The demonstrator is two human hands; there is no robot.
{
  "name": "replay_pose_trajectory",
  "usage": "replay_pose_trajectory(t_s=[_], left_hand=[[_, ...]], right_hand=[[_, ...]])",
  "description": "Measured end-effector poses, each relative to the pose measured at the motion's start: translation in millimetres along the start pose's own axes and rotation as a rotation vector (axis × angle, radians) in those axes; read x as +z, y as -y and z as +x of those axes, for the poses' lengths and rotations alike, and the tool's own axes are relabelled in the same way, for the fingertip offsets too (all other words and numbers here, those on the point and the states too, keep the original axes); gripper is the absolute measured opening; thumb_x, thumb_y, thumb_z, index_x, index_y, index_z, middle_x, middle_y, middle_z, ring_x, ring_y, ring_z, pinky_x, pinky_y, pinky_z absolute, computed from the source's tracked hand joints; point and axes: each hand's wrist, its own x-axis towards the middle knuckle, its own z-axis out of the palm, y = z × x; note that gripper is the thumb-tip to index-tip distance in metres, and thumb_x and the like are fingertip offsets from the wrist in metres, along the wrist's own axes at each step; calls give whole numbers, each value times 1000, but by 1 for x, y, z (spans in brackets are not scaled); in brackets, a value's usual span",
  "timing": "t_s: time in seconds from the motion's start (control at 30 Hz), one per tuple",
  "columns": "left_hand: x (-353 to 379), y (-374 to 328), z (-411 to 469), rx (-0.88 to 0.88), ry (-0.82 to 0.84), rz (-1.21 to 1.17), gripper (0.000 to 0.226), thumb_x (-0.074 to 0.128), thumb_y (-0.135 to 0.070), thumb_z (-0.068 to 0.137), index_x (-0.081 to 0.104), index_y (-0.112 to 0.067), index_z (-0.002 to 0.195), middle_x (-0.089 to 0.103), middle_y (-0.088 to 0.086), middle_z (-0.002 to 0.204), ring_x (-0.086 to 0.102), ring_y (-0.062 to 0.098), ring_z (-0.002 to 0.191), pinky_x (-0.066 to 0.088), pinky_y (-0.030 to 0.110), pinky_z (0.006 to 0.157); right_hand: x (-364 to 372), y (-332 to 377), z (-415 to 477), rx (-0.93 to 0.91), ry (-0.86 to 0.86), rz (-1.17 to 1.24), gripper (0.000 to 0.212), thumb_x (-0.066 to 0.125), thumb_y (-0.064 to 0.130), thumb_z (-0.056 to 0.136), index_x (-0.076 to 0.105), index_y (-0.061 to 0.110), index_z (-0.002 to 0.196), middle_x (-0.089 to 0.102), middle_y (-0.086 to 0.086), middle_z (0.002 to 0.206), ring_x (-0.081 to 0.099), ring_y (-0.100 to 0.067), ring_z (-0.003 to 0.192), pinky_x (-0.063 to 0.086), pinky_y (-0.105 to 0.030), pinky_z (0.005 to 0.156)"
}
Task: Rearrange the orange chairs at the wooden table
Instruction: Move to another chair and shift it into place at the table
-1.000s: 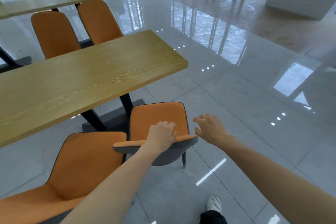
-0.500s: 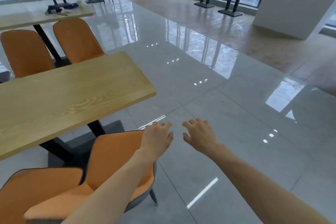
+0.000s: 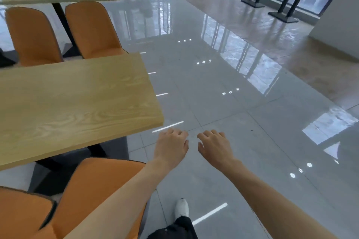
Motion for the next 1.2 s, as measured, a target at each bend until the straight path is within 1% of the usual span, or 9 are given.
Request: replay_pose_trajectory(t_s=[0.13, 0.3, 0.43, 0.53, 0.7, 0.83, 0.9, 1.1, 1.2], left_hand=[[14, 11, 83, -44, -16, -31, 22, 50, -23, 90, 63, -13, 105, 68, 8, 101, 58, 28, 94, 47, 40, 76], [10, 24, 178, -65, -43, -23, 20, 55, -21, 88, 65, -13, 103, 70, 8, 96, 60, 29, 89, 45, 39, 74], [11, 47, 238, -124, -64, -34, 25, 51, -21, 91, 63, -13, 111, 68, 7, 106, 58, 28, 99, 43, 38, 83], [21, 64, 284, -177, -71, -28, 27, 47, -23, 93, 61, -14, 115, 67, 7, 109, 57, 27, 101, 42, 38, 83], [40, 96, 369, -269, -67, -6, 27, 43, -24, 95, 59, -15, 115, 66, 6, 107, 56, 25, 98, 42, 36, 81], [40, 121, 443, -344, -97, -13, 29, 44, -25, 95, 59, -15, 118, 66, 5, 111, 57, 23, 101, 46, 36, 85], [38, 135, 478, -384, -139, -10, 28, 46, -24, 95, 60, -14, 118, 67, 6, 111, 59, 24, 100, 49, 37, 84], [34, 188, 550, -522, -173, 9, 25, 50, -21, 92, 63, -12, 112, 69, 9, 104, 61, 26, 93, 51, 41, 79], [36, 223, 581, -580, -172, 29, 24, 54, -20, 90, 65, -10, 109, 70, 9, 100, 62, 28, 91, 52, 42, 77]], right_hand=[[-2, -41, 80, -23, 15, -11, 19, 52, 18, 90, 65, 10, 102, 69, -7, 98, 60, -27, 94, 41, -35, 85], [-11, -78, 171, -57, 30, -17, 18, 55, 19, 87, 66, 9, 98, 70, -8, 95, 61, -30, 91, 42, -36, 81], [-14, -100, 247, -97, 26, -26, 14, 57, 14, 83, 67, 9, 91, 70, -9, 89, 61, -31, 86, 41, -36, 77], [-6, -117, 303, -150, 19, -10, 9, 63, 11, 77, 68, 7, 83, 70, -10, 80, 63, -33, 78, 44, -37, 73], [9, -150, 405, -257, 15, 8, 17, 53, 16, 87, 66, 10, 96, 69, -7, 93, 60, -29, 88, 40, -36, 80], [12, -169, 488, -362, 27, 36, 14, 57, 14, 84, 67, 9, 91, 70, -9, 87, 61, -30, 81, 44, -38, 76], [12, -174, 531, -425, 29, 37, 14, 57, 14, 84, 67, 8, 92, 70, -10, 87, 62, -31, 81, 44, -38, 76], [14, -169, 644, -552, 50, 42, 23, 49, 19, 91, 64, 10, 106, 68, -8, 103, 59, -29, 96, 41, -38, 86], [23, -159, 699, -595, 62, 65, 23, 49, 20, 91, 64, 10, 106, 68, -9, 103, 59, -30, 96, 41, -38, 86]])
